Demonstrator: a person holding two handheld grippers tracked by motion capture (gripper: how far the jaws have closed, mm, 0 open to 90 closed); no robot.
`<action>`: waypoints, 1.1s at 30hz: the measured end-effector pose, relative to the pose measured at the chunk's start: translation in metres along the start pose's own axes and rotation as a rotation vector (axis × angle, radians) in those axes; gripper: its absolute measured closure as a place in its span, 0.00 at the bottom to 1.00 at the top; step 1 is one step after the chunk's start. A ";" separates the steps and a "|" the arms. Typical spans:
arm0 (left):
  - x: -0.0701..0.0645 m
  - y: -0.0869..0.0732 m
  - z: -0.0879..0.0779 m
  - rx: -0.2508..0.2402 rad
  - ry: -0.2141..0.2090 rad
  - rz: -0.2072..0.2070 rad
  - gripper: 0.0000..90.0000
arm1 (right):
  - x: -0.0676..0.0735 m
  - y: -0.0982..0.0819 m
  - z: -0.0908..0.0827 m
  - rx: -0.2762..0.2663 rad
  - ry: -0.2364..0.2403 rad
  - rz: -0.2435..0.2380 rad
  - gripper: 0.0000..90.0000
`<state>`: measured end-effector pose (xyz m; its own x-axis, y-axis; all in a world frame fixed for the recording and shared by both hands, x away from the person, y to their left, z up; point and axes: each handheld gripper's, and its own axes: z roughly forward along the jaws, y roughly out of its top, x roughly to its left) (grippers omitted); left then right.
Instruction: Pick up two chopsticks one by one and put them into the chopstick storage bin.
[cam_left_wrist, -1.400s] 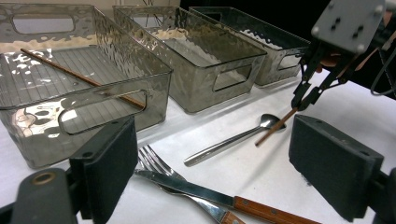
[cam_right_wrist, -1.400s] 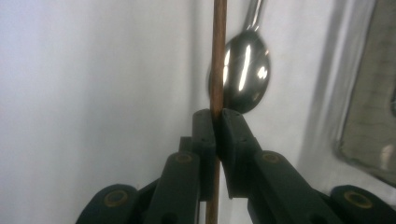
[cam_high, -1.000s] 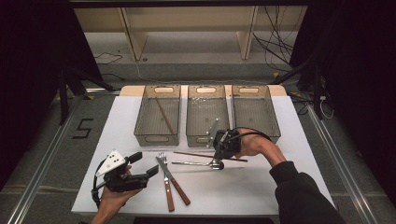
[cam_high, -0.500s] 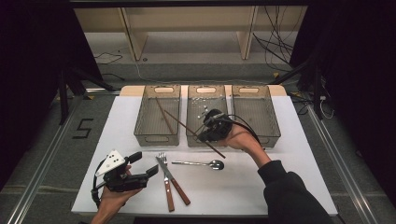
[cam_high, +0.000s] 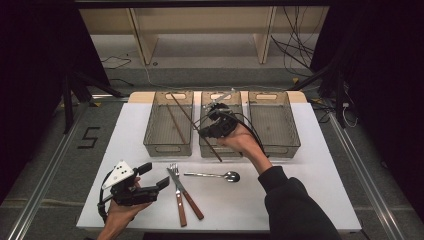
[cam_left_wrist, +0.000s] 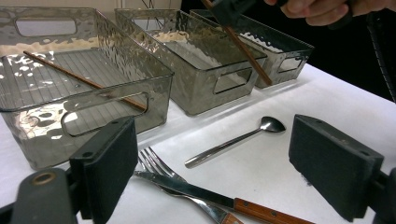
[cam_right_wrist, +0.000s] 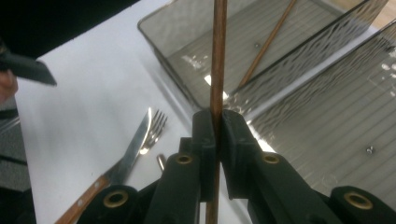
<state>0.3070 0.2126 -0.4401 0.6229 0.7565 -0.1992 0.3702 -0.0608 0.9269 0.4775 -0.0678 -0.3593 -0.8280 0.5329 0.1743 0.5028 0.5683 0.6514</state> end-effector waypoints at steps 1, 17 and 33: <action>0.000 0.000 0.000 0.000 0.000 0.000 0.17 | 0.000 0.002 0.001 -0.009 0.001 0.011 0.95; 0.000 0.000 0.000 -0.006 0.000 -0.005 0.17 | -0.003 0.036 0.019 -0.080 -0.009 0.097 0.95; 0.002 0.001 -0.002 -0.013 -0.002 -0.013 0.17 | -0.010 0.076 0.049 -0.136 -0.039 0.192 0.95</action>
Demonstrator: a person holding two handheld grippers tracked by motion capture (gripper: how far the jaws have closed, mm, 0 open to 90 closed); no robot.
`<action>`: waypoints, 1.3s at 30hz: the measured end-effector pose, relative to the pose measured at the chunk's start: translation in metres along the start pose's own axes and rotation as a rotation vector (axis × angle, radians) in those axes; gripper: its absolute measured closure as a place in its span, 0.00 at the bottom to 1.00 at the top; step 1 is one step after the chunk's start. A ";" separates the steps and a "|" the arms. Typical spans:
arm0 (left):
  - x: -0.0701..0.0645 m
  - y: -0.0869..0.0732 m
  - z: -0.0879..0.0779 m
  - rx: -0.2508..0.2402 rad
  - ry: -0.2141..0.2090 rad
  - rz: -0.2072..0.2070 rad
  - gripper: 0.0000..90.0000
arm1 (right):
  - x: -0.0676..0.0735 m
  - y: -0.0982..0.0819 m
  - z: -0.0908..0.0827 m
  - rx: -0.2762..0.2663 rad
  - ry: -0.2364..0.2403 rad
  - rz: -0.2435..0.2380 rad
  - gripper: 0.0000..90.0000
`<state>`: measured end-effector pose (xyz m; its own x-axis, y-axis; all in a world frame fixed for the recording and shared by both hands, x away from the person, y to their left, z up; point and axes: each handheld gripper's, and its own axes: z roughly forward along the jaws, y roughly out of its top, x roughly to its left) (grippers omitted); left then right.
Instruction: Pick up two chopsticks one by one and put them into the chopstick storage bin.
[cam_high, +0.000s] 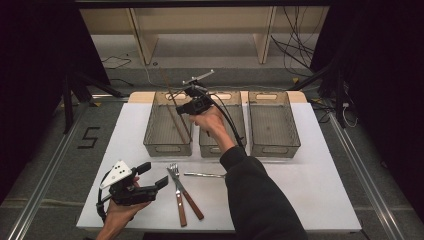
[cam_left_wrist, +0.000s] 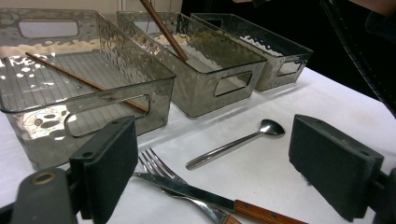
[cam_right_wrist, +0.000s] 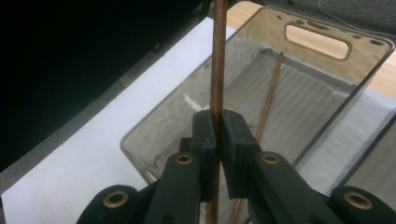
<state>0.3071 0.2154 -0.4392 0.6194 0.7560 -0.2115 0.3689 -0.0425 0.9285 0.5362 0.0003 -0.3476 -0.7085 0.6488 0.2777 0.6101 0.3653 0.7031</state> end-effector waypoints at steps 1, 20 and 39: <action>0.000 0.000 0.000 -0.002 0.000 -0.002 0.17 | 0.001 0.001 0.001 -0.004 -0.001 0.000 0.95; 0.001 0.000 -0.001 -0.002 0.002 0.004 0.17 | 0.005 0.003 0.025 -0.010 -0.045 0.026 0.95; 0.001 0.001 -0.003 -0.006 0.001 0.010 0.17 | -0.006 -0.017 0.049 0.037 -0.084 0.074 0.91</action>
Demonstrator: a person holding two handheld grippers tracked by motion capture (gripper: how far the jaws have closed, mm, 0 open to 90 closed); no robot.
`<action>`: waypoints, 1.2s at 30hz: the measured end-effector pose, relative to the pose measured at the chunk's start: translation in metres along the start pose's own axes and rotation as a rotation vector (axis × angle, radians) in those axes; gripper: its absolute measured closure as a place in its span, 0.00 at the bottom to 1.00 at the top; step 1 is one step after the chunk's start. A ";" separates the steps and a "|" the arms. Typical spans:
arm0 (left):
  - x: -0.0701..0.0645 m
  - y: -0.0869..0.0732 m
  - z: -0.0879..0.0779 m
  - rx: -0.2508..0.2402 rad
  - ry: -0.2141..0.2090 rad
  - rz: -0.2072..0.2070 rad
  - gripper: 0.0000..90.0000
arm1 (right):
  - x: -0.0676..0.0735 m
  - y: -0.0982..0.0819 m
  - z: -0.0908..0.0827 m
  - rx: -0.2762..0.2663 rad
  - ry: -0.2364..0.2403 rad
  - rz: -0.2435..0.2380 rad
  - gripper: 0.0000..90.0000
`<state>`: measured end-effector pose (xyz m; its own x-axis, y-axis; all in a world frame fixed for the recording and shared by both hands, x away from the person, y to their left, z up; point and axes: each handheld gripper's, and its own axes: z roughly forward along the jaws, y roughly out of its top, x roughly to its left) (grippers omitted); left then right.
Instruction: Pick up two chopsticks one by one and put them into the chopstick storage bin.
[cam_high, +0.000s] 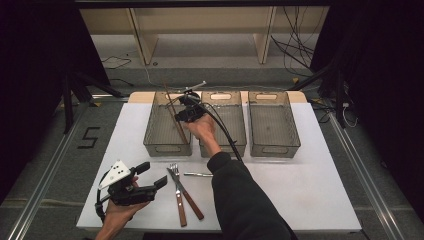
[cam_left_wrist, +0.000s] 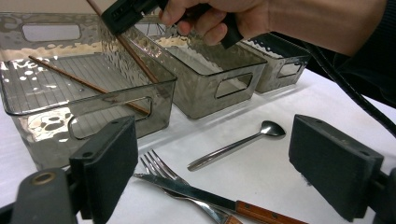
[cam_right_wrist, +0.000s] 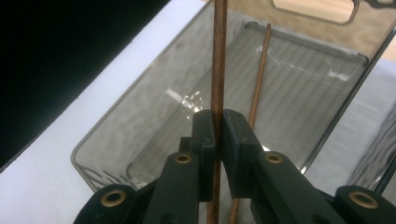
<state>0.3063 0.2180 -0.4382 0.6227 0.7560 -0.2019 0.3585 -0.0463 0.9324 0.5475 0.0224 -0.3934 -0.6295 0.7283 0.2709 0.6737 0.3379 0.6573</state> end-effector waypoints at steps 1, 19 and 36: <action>0.000 0.000 0.000 -0.001 0.000 -0.001 0.17 | 0.000 -0.001 0.001 0.004 -0.006 0.005 0.87; 0.000 0.000 0.000 0.001 0.005 -0.001 0.17 | 0.005 -0.003 -0.037 -0.036 0.012 -0.025 0.50; 0.000 0.000 0.001 0.006 0.010 -0.001 0.17 | 0.008 -0.038 -0.085 -0.074 0.001 -0.109 0.36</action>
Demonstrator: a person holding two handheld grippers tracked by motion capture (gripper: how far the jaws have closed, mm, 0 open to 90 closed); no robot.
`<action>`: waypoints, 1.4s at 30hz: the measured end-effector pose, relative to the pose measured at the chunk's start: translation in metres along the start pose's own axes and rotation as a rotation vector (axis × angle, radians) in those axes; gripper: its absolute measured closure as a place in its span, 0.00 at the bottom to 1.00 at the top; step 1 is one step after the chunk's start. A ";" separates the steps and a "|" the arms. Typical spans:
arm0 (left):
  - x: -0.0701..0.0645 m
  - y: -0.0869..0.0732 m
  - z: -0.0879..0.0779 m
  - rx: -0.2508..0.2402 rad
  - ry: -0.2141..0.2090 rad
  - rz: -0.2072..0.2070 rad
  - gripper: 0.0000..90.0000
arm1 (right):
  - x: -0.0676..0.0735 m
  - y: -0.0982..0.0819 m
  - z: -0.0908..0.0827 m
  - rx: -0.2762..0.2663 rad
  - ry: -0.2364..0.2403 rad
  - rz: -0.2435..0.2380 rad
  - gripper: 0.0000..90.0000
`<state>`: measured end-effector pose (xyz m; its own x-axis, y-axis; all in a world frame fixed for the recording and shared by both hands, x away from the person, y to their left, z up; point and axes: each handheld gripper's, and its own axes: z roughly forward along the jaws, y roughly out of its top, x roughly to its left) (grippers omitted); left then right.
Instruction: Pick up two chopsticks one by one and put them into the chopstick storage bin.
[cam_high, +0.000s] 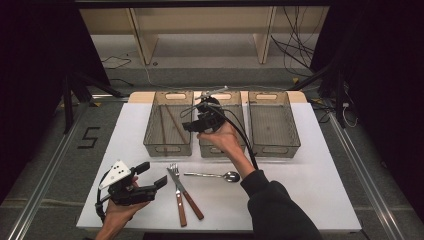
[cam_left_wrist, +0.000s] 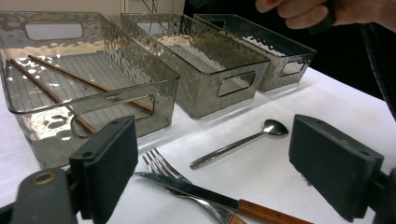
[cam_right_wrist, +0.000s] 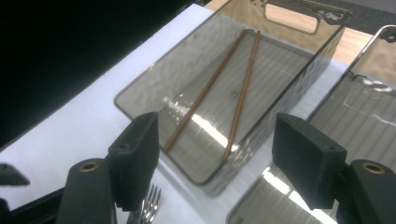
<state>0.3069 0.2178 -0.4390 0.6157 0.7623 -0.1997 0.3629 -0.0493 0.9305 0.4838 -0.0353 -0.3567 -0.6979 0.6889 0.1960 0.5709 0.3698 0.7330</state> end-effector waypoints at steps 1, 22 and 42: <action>0.000 0.000 0.000 -0.001 0.001 -0.001 0.17 | 0.001 -0.003 -0.002 -0.002 -0.001 -0.001 0.36; -0.001 0.000 0.001 0.002 -0.001 -0.001 0.17 | 0.004 -0.044 -0.038 -0.015 0.036 -0.093 0.32; -0.002 0.001 0.005 0.006 -0.004 -0.010 0.17 | 0.005 -0.076 -0.036 0.133 0.067 -0.280 0.28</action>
<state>0.3090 0.2131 -0.4393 0.6148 0.7602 -0.2099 0.3733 -0.0460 0.9266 0.4217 -0.0820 -0.3881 -0.8604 0.5077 0.0445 0.4012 0.6209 0.6735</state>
